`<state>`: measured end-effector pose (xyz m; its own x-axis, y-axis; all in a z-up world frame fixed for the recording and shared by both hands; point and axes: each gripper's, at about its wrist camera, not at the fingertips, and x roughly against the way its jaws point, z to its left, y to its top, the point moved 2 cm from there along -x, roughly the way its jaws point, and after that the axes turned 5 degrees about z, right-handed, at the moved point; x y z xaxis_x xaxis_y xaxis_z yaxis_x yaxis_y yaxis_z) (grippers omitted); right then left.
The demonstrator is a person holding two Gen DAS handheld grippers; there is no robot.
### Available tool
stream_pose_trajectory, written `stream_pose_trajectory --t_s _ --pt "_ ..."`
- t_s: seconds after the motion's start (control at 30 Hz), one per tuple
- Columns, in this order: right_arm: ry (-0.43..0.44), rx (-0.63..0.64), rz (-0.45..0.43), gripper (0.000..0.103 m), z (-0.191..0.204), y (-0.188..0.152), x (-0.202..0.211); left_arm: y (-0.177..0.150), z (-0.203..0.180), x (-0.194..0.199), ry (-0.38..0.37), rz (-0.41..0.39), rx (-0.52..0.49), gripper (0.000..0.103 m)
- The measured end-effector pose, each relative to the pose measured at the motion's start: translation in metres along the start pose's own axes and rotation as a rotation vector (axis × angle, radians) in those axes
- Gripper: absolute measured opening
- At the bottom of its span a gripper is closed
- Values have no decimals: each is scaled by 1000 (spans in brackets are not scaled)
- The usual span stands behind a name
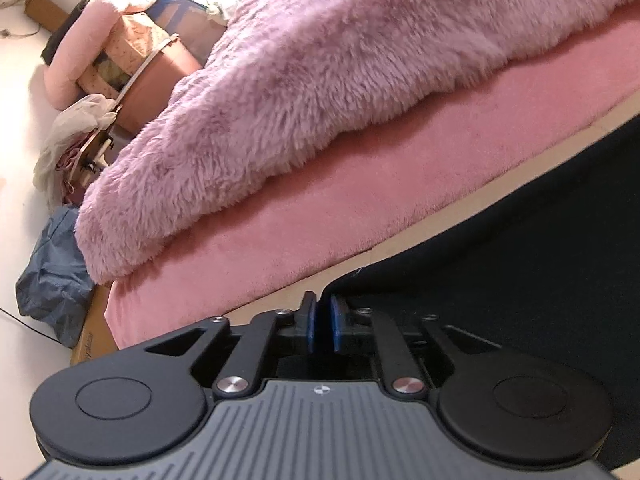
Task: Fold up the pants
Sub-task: 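Open both grippers and release the folded pants onto the bed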
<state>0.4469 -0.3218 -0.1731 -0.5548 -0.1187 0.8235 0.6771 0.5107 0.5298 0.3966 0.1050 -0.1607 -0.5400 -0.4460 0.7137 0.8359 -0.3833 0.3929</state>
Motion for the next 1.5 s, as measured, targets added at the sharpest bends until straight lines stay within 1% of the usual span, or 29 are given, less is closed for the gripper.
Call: stream_pose_trajectory --t_s 0.03,0.07,0.1,0.13,0.2,0.3,0.4,0.5,0.6,0.67,0.77,0.83,0.87,0.9,0.93,0.97,1.0,1.03,1.13,1.27,1.3,1.37,1.4,1.43,1.5 --pt "-13 -29 -15 34 -2 -1 5 -2 2 7 -3 -19 7 19" --pt "-13 -54 -32 34 -4 -3 12 -2 4 14 -7 -36 14 22" --pt "-17 -83 -39 34 -7 -5 19 -4 8 21 -20 -50 29 28" --pt "-24 -119 -37 34 -9 -9 26 -7 13 28 -45 -59 54 31" --pt "-25 -202 -30 35 -12 -18 43 -14 29 40 -100 -65 128 33" --pt "-18 -301 -31 35 -3 -37 70 -39 55 55 -181 -75 248 40" --pt "-45 -391 -25 35 11 -55 87 -68 70 63 -221 -80 312 44" --pt "-40 -487 -41 35 30 -72 98 -97 84 57 -252 -47 407 51" --pt "-27 -579 -34 35 46 -83 97 -121 104 45 -286 -16 546 51" --pt "-23 -613 -24 35 55 -84 91 -131 113 35 -318 -6 626 52" --pt "-26 -632 -8 36 67 -84 84 -139 122 21 -394 9 740 53" --pt "-43 -624 -3 38 72 -81 81 -146 126 12 -467 17 828 54" --pt "-51 -616 -3 38 75 -80 80 -148 127 8 -503 28 869 54" --pt "-57 -610 -1 38 76 -78 79 -151 128 7 -530 34 891 44" --pt "-63 -606 2 38 77 -77 79 -152 129 5 -548 37 916 23" --pt "-70 -596 8 38 78 -76 78 -153 131 5 -547 29 930 13" --pt "-77 -585 14 38 80 -74 78 -152 133 7 -546 13 938 6" --pt "-81 -577 19 39 79 -74 78 -151 136 8 -542 -9 940 4" --pt "-90 -549 32 39 82 -71 76 -137 150 14 -525 -64 895 2" --pt "-98 -535 42 40 83 -69 74 -104 172 25 -491 -132 766 1" --pt "-99 -535 44 40 83 -68 73 -96 179 30 -486 -159 734 1" --pt "-104 -530 46 41 84 -68 72 -84 191 36 -492 -201 687 1" --pt "-107 -525 48 41 85 -67 72 -80 196 33 -490 -186 672 1" --pt "-109 -521 49 41 85 -67 72 -78 197 27 -476 -152 654 1" --pt "-108 -520 48 41 85 -68 72 -79 195 -4 -437 -16 620 1"
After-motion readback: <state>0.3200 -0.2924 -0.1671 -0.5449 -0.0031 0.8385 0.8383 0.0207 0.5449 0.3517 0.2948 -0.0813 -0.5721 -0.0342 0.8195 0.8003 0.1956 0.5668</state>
